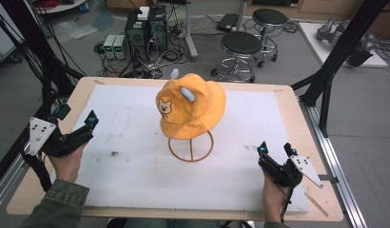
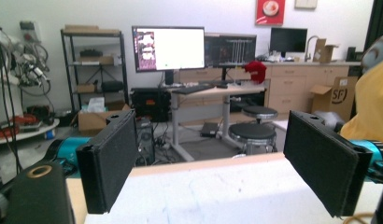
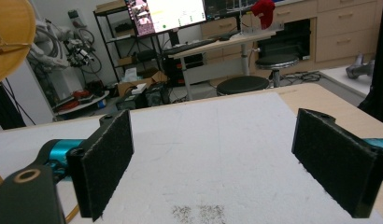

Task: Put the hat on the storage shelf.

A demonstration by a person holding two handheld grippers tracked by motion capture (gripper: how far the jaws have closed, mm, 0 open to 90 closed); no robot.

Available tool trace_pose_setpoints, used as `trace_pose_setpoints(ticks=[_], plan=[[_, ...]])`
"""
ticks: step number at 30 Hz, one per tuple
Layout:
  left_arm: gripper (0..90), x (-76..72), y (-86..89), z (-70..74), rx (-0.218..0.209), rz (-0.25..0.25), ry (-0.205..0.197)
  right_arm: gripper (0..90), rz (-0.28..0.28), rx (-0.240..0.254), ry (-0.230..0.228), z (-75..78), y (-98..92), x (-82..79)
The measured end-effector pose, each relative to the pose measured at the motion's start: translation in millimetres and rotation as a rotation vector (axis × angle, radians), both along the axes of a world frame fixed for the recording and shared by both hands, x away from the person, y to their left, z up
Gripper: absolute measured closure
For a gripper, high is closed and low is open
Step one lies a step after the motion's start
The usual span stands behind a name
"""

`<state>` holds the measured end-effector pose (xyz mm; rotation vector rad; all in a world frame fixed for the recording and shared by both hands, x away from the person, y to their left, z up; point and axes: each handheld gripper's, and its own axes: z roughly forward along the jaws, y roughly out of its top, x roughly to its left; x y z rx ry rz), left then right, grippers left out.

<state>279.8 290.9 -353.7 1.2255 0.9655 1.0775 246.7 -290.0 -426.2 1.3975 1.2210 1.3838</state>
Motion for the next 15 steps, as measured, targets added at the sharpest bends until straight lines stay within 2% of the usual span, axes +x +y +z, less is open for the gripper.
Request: trace_pose_setpoints(ticks=[3, 5, 10, 15], plan=[[17.9, 0.4, 1.1, -5.4, 0.001, 0.002, 0.011, 11.6, -0.002, 0.001, 0.001, 0.0, -0.1, -0.3], [17.8, -0.7, 2.6, -13.0, 0.017, 0.017, 0.023, 11.6, 0.001, -0.002, -0.001, -0.1, -0.1, -0.2], [17.7, -2.6, 9.6, -24.6, 0.003, 0.042, 0.051, 11.6, 0.003, -0.007, 0.003, -0.1, 1.0, -0.8], [17.4, -4.5, 14.6, -31.9, -0.005, 0.046, 0.076, 11.6, 0.005, -0.013, 0.005, -0.2, 1.2, -0.9]])
